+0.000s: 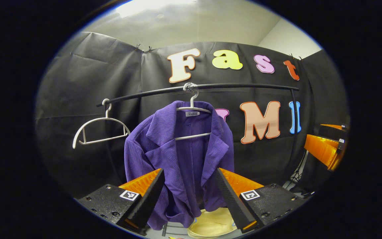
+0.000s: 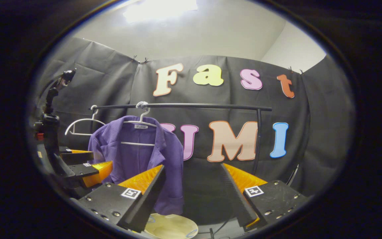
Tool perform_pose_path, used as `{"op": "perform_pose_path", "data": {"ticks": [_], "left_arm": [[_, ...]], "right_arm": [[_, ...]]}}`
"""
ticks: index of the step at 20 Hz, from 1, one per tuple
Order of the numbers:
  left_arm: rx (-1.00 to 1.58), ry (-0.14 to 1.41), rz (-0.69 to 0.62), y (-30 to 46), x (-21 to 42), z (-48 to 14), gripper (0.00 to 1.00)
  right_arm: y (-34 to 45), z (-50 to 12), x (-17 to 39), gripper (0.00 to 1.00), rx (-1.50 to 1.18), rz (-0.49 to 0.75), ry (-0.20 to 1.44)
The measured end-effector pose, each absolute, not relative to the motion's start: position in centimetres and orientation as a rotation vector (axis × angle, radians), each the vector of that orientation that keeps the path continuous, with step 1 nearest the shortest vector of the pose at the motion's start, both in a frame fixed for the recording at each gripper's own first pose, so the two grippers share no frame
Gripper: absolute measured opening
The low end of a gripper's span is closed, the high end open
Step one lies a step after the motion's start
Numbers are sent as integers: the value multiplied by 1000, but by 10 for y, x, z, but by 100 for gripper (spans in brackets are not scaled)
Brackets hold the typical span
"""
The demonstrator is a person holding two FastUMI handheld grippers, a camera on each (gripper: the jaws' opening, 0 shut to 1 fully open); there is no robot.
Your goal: Grasp the clothes on the hanger with both hands and then place them into the laundry hamper below.
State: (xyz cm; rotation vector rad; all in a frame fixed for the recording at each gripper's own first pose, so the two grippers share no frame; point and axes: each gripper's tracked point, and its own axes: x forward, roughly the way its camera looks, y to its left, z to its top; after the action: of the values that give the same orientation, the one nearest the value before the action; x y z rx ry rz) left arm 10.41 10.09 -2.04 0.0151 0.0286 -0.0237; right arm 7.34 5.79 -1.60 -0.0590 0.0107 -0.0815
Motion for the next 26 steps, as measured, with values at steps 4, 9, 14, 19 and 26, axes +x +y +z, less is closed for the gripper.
{"op": "perform_pose_path", "data": {"ticks": [4,9,14,19,26], "left_arm": [[7,48,9,115,129,-30,95],[9,51,99,129,160,-34,95],[45,45,231,143,195,-38,92],[69,26,343,156,221,-36,74],[64,59,394,174,230,-41,3]], "right_arm": [[68,-21,94,98,-39,-80,17],[69,-32,134,98,-45,-24,27],[77,-47,195,98,-24,89,38],[89,-54,244,95,-16,195,41],[120,-63,287,98,2,308,43]]}}
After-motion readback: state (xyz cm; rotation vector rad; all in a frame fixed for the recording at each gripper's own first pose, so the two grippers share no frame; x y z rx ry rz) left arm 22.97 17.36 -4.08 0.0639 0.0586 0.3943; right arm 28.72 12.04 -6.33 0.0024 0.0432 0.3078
